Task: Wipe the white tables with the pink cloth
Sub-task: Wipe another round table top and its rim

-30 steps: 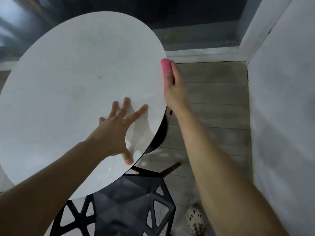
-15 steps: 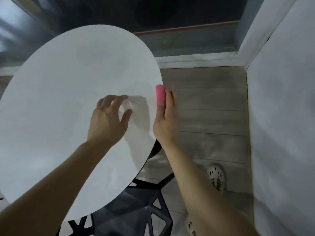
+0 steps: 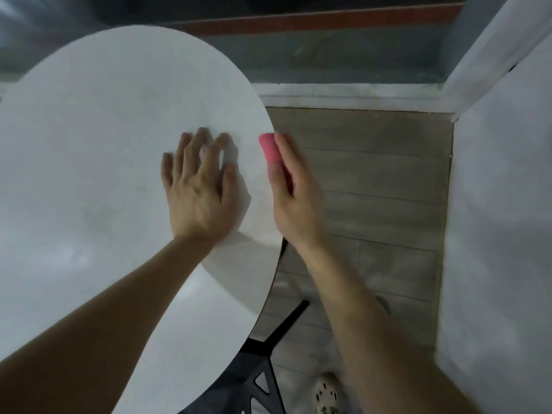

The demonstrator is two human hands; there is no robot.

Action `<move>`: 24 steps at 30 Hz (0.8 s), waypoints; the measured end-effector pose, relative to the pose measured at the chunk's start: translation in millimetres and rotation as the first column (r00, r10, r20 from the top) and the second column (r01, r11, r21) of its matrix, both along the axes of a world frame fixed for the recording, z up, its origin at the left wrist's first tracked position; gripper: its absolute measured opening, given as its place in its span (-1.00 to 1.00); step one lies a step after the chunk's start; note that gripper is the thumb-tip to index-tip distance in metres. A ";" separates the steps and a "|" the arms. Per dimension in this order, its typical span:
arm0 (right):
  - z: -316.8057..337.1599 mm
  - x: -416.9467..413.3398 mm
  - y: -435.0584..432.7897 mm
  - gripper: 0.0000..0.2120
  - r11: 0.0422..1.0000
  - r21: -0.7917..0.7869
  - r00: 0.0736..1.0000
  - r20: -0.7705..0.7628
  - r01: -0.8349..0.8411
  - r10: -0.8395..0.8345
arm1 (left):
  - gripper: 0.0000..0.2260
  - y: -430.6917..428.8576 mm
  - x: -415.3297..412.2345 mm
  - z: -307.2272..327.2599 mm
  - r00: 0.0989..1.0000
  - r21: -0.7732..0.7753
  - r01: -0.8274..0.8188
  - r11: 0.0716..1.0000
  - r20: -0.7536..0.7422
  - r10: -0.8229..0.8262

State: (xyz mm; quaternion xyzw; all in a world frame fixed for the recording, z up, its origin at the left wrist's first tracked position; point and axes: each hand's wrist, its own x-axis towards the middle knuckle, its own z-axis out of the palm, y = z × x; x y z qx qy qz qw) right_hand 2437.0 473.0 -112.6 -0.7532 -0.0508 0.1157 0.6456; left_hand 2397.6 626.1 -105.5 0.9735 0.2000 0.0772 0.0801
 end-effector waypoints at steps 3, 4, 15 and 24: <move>-0.4 38.7 7.9 -0.53 0.997 -0.003 0.997 0.005 -0.081 0.081 | -0.53 -1.7 -1.6 2.4 1.000 -0.003 -0.002 1.000 -0.008 0.002; -1.5 26.2 4.5 -0.53 0.998 0.010 0.998 0.004 -0.061 0.061 | -0.52 -1.6 -1.7 2.6 1.000 0.003 -0.002 1.000 -0.007 0.002; 2.6 75.6 19.7 -0.56 0.994 0.036 0.991 -0.080 -0.101 0.104 | -0.53 8.1 -5.1 -14.5 0.999 0.066 0.036 0.997 0.025 -0.038; -2.8 -31.0 -30.3 -0.52 0.996 0.067 0.987 -0.145 -0.063 0.072 | -0.52 2.6 -3.1 -5.2 1.000 0.072 0.020 0.997 -0.014 -0.019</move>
